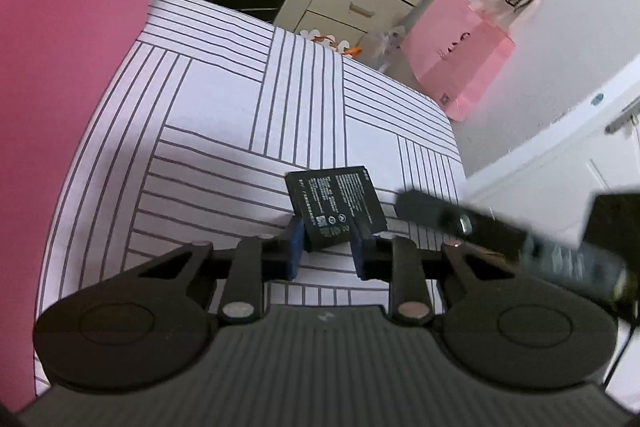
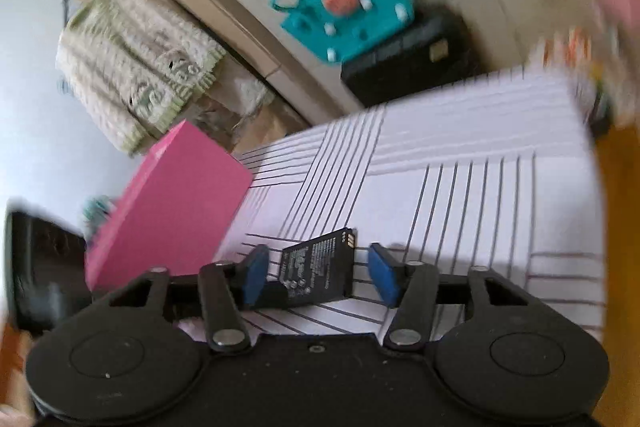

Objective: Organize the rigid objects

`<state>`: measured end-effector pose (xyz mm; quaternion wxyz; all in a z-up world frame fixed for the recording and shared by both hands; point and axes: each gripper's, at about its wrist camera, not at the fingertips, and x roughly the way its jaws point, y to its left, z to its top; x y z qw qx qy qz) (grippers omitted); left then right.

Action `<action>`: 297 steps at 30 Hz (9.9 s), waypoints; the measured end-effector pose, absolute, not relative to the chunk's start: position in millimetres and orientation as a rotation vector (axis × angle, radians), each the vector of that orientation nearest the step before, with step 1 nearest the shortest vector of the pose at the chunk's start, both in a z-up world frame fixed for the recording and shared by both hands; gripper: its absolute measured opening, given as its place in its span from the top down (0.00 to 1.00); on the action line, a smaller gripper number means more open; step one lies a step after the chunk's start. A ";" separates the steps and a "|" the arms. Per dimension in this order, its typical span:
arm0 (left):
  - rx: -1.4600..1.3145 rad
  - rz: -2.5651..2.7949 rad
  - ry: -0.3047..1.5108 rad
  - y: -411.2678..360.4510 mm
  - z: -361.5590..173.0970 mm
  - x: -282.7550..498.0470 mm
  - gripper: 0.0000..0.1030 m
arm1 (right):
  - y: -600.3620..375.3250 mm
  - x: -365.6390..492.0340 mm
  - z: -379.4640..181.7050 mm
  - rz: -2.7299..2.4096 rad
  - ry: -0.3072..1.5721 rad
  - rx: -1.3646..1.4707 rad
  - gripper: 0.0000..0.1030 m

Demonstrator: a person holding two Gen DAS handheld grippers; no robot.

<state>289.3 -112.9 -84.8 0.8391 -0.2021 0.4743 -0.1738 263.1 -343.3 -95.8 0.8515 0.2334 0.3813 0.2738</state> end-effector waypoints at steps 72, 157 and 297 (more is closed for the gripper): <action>-0.506 -0.396 0.839 -97.1 -35.2 225.3 0.82 | -270.7 170.0 -33.0 0.426 0.629 0.110 0.32; -0.326 -0.043 0.707 133.2 41.5 239.4 0.77 | -66.3 249.2 53.3 0.752 0.626 -0.275 0.31; 0.027 -0.049 0.542 21.7 9.7 20.3 0.00 | -182.9 -0.1 12.5 -0.054 0.494 0.005 0.00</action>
